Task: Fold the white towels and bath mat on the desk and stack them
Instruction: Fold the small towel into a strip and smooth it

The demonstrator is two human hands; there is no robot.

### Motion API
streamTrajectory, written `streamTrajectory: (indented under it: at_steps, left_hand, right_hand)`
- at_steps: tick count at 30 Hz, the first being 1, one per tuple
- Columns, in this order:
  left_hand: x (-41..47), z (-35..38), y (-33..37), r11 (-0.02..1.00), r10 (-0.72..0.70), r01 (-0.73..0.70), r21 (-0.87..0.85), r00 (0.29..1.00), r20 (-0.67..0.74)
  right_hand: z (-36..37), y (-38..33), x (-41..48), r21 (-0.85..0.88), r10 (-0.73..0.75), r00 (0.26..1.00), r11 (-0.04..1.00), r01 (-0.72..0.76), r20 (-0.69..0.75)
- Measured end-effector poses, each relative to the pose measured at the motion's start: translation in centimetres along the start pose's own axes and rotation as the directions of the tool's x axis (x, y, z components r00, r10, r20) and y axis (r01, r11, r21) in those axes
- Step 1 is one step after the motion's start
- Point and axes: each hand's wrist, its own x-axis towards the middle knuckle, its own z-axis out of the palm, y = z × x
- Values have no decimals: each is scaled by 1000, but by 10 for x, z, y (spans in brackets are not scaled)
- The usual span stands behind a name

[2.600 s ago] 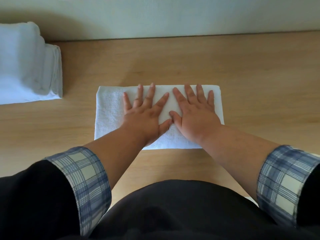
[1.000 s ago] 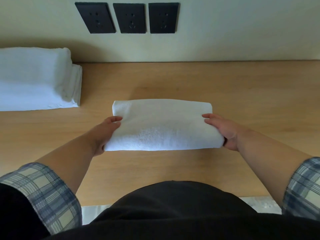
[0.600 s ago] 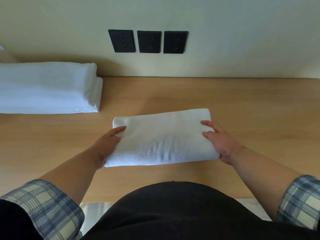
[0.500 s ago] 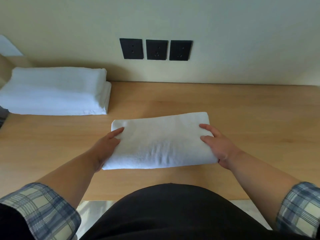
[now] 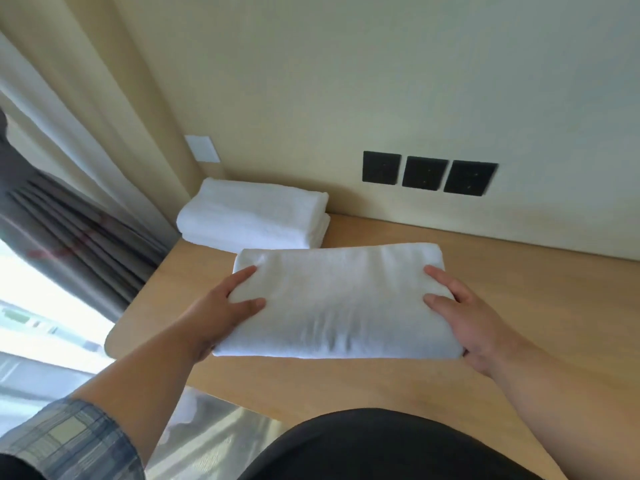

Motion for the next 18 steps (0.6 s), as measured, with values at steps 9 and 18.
streamTrajectory:
  at_steps: [9,18]
  left_hand:
    - [66,-105,62,996,84,-83,23,995,-50]
    - [208,-223,121,985,170,-166,-54,982,80]
  right_hand:
    - [96,-79,63,141,-12,998,990,20,-55]
    - [219,-126,149,354,-22,981,931,90,-192]
